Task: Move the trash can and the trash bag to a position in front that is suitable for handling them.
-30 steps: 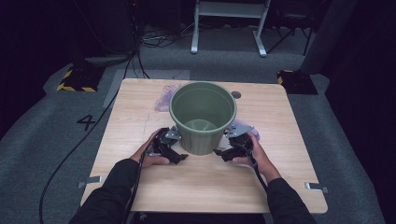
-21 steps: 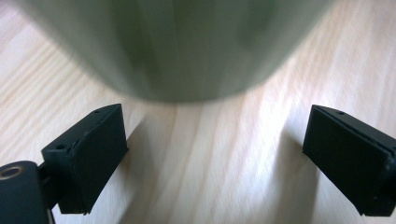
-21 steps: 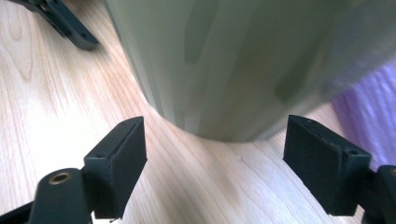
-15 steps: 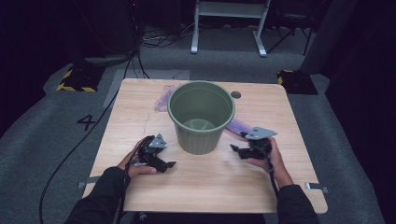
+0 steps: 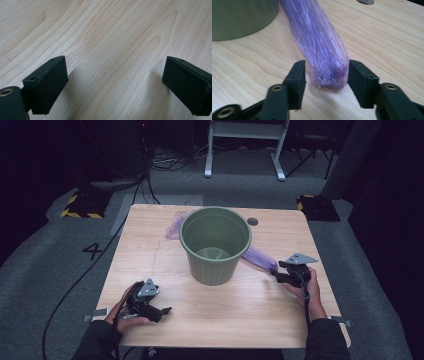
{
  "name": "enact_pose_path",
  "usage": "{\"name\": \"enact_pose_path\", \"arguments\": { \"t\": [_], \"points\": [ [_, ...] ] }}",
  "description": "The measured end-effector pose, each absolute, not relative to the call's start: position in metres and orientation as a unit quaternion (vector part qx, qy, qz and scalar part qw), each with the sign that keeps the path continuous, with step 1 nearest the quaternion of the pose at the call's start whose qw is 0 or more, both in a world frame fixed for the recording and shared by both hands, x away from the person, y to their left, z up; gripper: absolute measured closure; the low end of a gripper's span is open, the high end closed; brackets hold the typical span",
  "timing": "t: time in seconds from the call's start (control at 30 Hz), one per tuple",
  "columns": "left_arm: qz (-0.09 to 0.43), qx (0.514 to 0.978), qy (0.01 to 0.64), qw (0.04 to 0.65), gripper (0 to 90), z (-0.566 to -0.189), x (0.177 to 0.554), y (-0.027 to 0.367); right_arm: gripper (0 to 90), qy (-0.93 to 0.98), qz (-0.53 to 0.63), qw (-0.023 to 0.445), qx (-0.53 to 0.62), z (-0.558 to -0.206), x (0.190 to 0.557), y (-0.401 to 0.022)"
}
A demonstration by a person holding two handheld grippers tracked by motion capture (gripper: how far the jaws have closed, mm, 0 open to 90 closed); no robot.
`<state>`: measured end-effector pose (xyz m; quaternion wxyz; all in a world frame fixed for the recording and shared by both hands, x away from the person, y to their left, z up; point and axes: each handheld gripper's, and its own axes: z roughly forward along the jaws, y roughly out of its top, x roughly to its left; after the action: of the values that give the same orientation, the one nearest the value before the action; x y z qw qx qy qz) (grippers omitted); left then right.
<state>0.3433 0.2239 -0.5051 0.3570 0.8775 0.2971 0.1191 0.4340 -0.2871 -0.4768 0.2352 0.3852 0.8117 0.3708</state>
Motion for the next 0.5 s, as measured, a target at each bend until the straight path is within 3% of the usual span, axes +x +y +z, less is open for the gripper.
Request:
{"name": "enact_pose_path", "arguments": {
  "t": [0.1,0.33,0.5],
  "points": [
    [0.121,0.876,0.302,0.356,6.0,-0.505,0.341,0.224,45.1,0.813,0.375,0.229,0.382,-0.48,0.437,-0.286],
    [0.122,0.875,0.305,0.356,5.9,-0.505,0.341,0.223,67.4,0.8,0.398,0.237,0.382,-0.483,0.442,-0.288],
    [0.122,0.875,0.305,0.356,5.9,-0.505,0.341,0.223,70.7,0.804,0.395,0.211,0.392,-0.489,0.445,-0.291]
  ]
}}
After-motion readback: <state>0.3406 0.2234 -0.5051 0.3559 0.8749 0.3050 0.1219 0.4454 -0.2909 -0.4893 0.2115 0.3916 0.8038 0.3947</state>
